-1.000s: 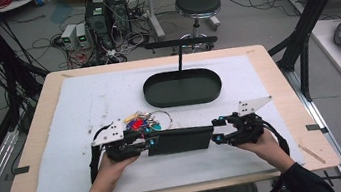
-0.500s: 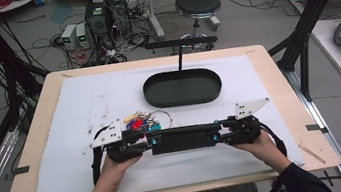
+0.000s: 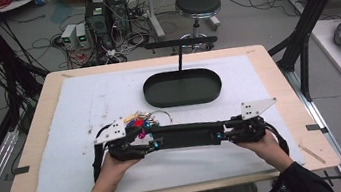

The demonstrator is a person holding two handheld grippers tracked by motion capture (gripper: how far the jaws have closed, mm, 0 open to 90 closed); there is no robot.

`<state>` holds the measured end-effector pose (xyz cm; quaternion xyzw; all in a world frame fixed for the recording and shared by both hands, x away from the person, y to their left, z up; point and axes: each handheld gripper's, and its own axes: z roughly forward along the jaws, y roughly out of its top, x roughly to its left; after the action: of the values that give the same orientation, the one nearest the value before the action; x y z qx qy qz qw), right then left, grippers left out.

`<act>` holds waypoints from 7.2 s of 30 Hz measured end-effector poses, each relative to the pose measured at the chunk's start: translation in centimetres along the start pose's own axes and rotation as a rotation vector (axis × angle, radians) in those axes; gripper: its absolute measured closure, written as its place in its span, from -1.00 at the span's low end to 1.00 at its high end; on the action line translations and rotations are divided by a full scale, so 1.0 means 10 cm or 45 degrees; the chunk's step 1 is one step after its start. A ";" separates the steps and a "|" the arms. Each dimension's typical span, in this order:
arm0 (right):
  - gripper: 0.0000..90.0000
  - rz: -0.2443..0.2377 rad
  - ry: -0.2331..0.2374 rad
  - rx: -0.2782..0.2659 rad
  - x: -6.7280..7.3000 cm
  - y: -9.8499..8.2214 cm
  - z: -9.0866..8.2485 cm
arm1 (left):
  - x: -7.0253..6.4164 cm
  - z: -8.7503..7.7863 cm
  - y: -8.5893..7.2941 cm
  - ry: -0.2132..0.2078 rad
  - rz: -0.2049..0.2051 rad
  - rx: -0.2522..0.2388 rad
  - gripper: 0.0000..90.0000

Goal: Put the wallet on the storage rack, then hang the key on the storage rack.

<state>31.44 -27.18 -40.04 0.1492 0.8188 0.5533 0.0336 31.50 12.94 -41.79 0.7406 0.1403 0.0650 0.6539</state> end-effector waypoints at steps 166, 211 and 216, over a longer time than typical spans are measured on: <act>-0.27 0.245 -0.886 -0.148 -0.45 -0.36 -0.90 | 0.21 -0.42 0.13 0.439 -0.119 0.142 -0.49; -0.23 0.241 -0.892 -0.151 -0.53 -0.39 -0.91 | 1.06 0.66 -0.01 0.541 -0.126 0.614 0.53; -0.21 0.235 -0.890 -0.154 -0.52 -0.39 -0.91 | 1.11 0.74 -0.06 0.555 -0.122 0.671 0.54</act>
<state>33.64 -38.12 -40.69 0.4003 0.7068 0.5171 0.2699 44.03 9.21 -44.33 0.8452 0.3234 0.1526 0.3972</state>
